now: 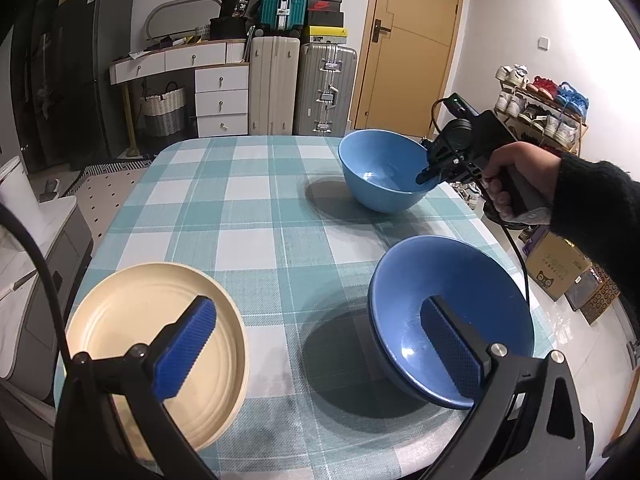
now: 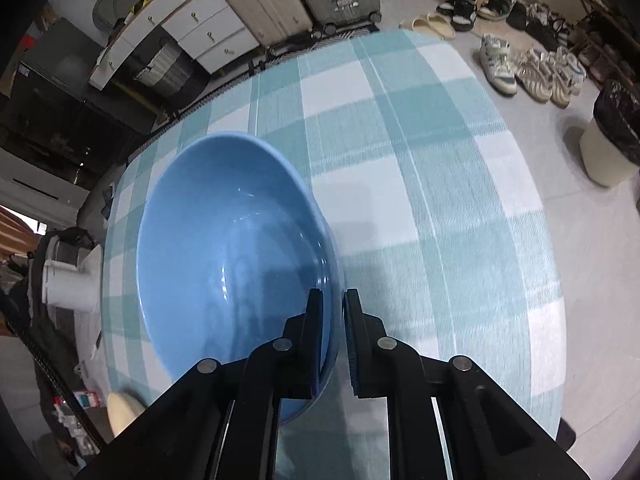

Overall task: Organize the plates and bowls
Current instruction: 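Lift the blue bowl with the right gripper toward the nested bowls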

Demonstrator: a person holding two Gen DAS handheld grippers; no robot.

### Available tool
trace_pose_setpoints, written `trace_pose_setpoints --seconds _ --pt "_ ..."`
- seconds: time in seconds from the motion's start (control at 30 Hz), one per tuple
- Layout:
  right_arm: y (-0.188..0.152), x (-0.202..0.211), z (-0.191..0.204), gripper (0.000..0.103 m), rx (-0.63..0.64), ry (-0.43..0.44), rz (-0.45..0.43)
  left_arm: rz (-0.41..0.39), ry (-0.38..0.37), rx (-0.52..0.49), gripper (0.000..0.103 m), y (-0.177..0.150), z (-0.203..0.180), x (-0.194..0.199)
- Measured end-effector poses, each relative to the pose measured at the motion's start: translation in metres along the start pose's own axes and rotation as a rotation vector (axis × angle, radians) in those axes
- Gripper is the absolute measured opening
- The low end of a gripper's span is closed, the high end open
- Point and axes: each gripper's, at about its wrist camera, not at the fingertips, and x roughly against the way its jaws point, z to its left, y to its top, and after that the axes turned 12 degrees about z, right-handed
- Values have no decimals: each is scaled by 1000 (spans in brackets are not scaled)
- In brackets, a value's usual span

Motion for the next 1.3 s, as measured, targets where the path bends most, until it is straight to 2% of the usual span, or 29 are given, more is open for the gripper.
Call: trace_pose_setpoints --seconds 0.1,0.57,0.73,1.0,1.17,1.23,1.3 --pt "-10 1 -3 11 -2 19 18 -2 15 2 103 1 1 -2" --pt "-65 9 4 11 79 -3 98 -1 45 22 103 1 3 -5" --pt "-83 15 7 12 102 -14 102 -11 51 35 103 2 7 -4" --pt "-88 13 2 12 89 -31 79 -11 53 59 103 3 12 -6" --pt "-89 17 7 21 122 -46 31 -12 65 63 103 3 13 -6" --pt "-91 22 8 34 135 -45 -3 -12 67 66 103 3 13 -6" --pt "-94 29 9 40 146 -30 -39 -15 68 69 103 3 13 -6"
